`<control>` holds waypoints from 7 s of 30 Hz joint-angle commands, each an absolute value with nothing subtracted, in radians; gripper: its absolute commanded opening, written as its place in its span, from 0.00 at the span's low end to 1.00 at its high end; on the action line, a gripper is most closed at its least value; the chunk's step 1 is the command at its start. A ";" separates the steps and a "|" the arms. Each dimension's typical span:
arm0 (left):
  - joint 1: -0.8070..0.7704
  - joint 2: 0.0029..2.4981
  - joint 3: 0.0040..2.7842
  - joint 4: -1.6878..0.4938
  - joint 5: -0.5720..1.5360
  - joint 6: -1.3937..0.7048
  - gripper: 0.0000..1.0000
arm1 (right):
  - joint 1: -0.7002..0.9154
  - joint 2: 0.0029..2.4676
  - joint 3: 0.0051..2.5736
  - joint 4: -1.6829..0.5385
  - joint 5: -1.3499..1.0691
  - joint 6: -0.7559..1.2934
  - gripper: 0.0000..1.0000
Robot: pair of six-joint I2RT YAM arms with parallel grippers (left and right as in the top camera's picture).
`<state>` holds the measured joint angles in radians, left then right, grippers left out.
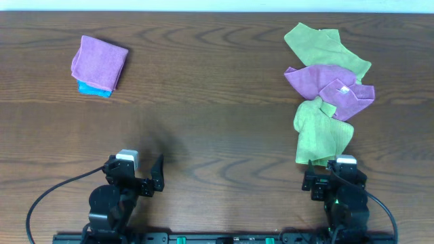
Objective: Fold the cloth
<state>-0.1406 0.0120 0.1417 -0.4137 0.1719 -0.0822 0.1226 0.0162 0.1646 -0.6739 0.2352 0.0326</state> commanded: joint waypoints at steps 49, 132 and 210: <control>-0.144 0.004 0.121 -0.414 0.157 -0.093 0.95 | 0.112 0.644 0.265 -0.105 -0.125 0.580 0.99; -0.144 0.004 0.121 -0.414 0.157 -0.093 0.95 | 0.434 1.486 1.230 -0.867 0.035 0.415 0.99; -0.144 0.004 0.121 -0.414 0.157 -0.093 0.95 | 0.671 1.967 1.248 -0.430 -0.161 0.005 0.01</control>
